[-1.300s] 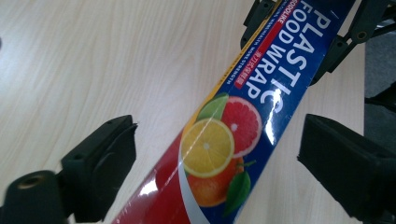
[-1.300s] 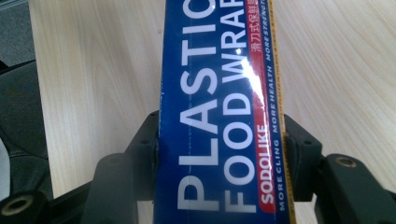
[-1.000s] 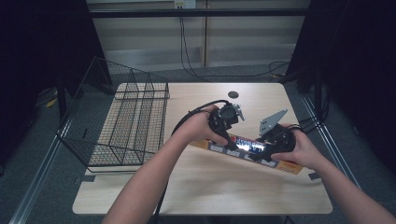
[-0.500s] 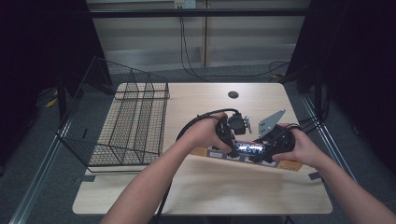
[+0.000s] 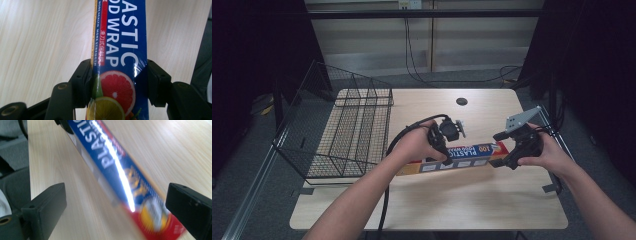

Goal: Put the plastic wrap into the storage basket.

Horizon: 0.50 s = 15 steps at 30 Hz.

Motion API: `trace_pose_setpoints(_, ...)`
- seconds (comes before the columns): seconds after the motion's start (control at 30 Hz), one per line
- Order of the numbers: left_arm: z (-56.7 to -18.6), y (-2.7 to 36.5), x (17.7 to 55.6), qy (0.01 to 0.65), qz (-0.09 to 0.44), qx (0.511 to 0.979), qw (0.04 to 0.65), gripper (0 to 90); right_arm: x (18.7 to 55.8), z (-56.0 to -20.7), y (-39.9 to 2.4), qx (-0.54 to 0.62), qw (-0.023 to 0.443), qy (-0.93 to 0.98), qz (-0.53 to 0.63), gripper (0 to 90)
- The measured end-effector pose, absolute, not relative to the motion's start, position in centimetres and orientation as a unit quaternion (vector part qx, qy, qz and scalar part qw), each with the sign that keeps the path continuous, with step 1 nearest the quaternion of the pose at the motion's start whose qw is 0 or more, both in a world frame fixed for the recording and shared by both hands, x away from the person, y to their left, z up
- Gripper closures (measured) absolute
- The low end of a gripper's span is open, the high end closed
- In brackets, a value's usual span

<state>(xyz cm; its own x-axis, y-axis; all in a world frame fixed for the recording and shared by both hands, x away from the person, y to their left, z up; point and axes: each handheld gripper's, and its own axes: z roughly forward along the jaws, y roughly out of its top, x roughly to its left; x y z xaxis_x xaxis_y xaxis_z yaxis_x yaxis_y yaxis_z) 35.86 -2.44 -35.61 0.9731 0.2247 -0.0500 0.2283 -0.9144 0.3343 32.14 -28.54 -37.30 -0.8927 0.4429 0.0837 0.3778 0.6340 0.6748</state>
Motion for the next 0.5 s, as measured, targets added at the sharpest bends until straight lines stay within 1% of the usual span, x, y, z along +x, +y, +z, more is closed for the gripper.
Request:
trace_pose_setpoints(0.07,-35.3,-1.6,36.4,0.135,0.000,0.976,0.173,45.8,32.2,-37.4,-28.9,0.240,0.055,0.898,0.366,2.0)
trace_pose_setpoints(0.2,-34.8,0.2,37.4,0.190,-0.006,0.965,0.181,45.7,32.0,-37.9,-29.3,0.245,0.046,0.896,0.368,2.5)
trace_pose_setpoints(0.3,-34.7,1.1,37.9,0.216,-0.003,0.960,0.180,45.7,31.8,-38.3,-29.2,0.246,0.044,0.897,0.364,2.4)
trace_pose_setpoints(0.37,-34.6,1.7,38.3,0.229,-0.005,0.958,0.176,45.7,31.5,-38.5,-28.8,0.243,0.054,0.901,0.355,2.4)
trace_pose_setpoints(0.5,-34.1,2.4,38.6,0.250,0.000,0.952,0.175,45.7,31.0,-39.1,-28.1,0.235,0.055,0.904,0.353,2.5)
